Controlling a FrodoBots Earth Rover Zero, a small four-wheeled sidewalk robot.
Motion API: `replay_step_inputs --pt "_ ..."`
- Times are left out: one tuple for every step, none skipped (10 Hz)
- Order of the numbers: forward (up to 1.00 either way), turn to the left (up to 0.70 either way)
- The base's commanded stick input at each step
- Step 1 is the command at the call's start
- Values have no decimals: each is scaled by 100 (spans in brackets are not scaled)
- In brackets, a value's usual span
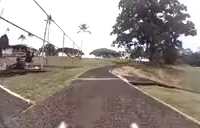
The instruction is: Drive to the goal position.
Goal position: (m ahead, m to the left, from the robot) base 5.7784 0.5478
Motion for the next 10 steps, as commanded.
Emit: replay_step_inputs --pt "85 0" --pt "85 0" --pt "85 0" --pt "85 0" --pt "85 0" --pt "85 0" --pt "85 0" --pt "85 0" --pt "85 4" --pt "85 25"
